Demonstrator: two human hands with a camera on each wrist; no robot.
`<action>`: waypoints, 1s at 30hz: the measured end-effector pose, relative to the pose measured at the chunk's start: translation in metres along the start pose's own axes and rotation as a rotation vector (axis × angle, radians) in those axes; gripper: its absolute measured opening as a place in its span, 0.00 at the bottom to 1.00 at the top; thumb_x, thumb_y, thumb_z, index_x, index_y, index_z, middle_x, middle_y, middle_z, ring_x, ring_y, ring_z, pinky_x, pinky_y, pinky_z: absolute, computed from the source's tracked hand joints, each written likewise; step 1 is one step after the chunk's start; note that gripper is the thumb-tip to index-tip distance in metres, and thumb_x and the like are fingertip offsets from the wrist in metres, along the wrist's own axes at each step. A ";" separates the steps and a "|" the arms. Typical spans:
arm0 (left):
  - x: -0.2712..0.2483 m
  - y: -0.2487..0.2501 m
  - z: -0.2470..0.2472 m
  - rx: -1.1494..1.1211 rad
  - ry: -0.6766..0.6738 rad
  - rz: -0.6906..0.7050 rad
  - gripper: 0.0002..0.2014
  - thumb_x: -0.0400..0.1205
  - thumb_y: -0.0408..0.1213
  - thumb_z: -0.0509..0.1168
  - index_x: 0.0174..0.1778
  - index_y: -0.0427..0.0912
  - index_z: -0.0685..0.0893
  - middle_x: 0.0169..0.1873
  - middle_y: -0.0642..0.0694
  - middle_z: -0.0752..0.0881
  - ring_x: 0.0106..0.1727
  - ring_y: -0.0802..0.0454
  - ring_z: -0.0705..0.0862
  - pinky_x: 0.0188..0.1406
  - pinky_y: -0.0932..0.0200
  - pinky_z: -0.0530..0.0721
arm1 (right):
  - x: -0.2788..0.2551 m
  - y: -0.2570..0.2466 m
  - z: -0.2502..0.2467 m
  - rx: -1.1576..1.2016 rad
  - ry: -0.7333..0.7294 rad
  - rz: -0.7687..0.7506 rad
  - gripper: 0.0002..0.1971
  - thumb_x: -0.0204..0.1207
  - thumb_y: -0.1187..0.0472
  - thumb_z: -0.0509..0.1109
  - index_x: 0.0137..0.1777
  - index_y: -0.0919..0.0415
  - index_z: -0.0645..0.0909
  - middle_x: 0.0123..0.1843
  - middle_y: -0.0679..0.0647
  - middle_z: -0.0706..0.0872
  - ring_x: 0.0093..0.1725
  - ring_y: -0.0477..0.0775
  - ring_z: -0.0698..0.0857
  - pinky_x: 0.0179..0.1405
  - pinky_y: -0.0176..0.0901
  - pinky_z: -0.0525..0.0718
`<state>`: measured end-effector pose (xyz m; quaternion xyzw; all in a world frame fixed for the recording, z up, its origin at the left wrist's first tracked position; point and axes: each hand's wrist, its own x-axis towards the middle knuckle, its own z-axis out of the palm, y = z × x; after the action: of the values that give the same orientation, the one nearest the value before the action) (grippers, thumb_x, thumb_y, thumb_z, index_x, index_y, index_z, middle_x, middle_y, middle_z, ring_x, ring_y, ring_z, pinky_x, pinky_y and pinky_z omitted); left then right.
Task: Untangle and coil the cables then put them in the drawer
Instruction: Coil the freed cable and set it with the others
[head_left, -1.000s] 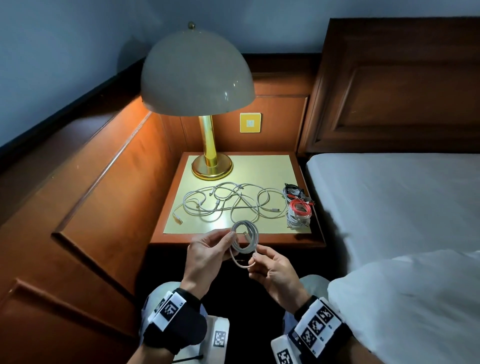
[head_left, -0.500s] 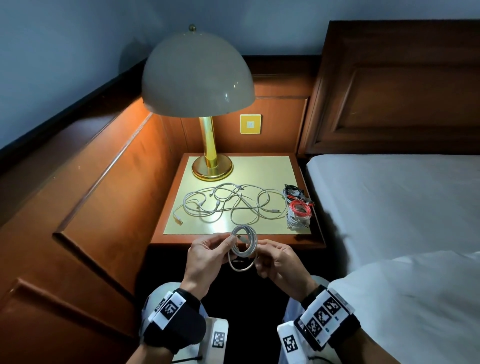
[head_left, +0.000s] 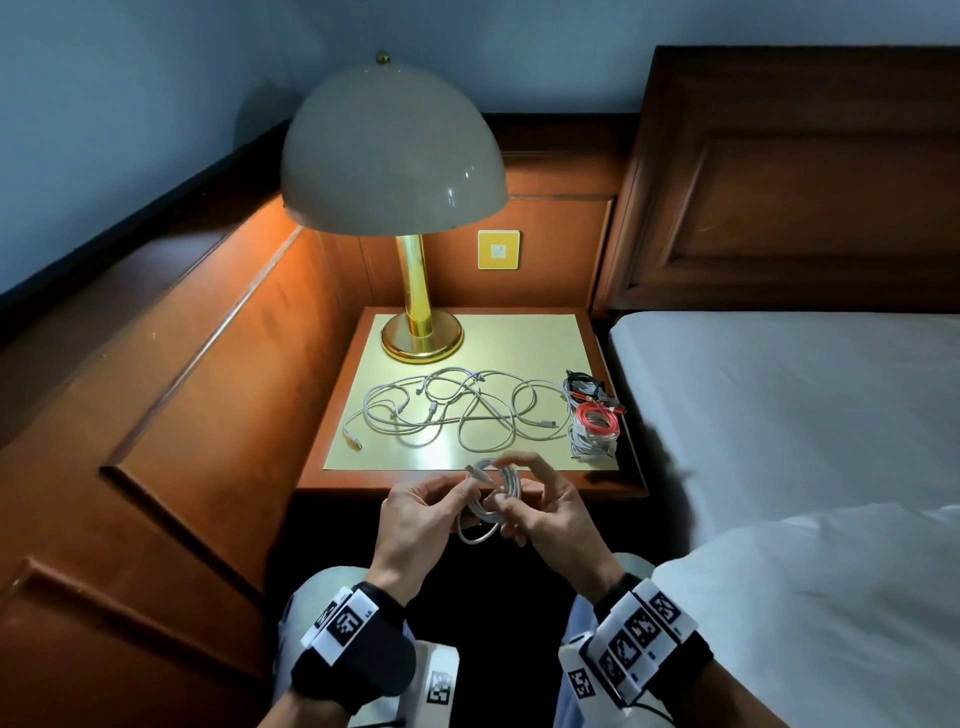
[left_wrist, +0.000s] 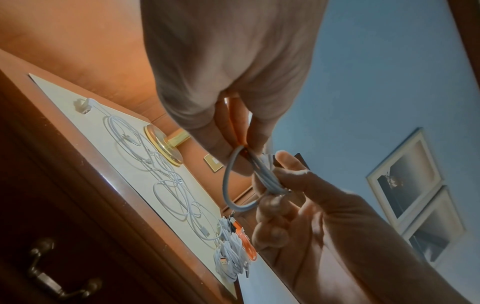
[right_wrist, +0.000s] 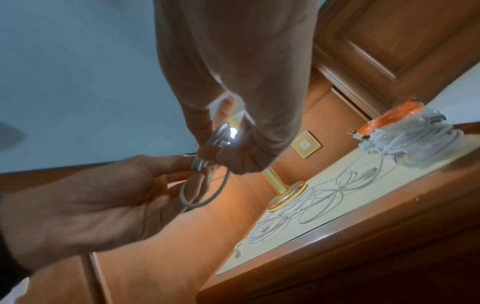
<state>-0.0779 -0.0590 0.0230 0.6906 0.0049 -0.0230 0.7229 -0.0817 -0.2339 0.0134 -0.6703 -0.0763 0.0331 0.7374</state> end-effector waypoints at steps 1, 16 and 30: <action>0.001 -0.001 0.000 0.012 0.000 0.004 0.07 0.79 0.41 0.77 0.48 0.43 0.95 0.46 0.39 0.94 0.51 0.36 0.93 0.62 0.32 0.87 | 0.001 0.001 0.001 -0.054 0.018 -0.018 0.16 0.79 0.73 0.72 0.61 0.53 0.85 0.39 0.54 0.88 0.30 0.50 0.82 0.28 0.38 0.80; 0.000 -0.014 0.003 0.366 0.025 0.064 0.03 0.80 0.39 0.76 0.44 0.47 0.95 0.35 0.54 0.93 0.37 0.55 0.92 0.44 0.51 0.92 | 0.009 -0.013 -0.004 -0.255 0.188 -0.084 0.04 0.76 0.62 0.80 0.45 0.54 0.88 0.45 0.46 0.91 0.47 0.47 0.90 0.49 0.44 0.88; -0.001 -0.018 -0.008 0.166 0.089 -0.068 0.04 0.81 0.33 0.75 0.43 0.42 0.95 0.37 0.41 0.93 0.39 0.49 0.91 0.43 0.52 0.92 | -0.007 -0.021 -0.005 0.165 0.269 -0.005 0.08 0.83 0.65 0.70 0.51 0.69 0.74 0.41 0.71 0.89 0.44 0.64 0.91 0.55 0.54 0.91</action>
<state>-0.0792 -0.0515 0.0048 0.7478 0.0587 -0.0172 0.6611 -0.0890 -0.2422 0.0336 -0.6055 0.0245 -0.0526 0.7937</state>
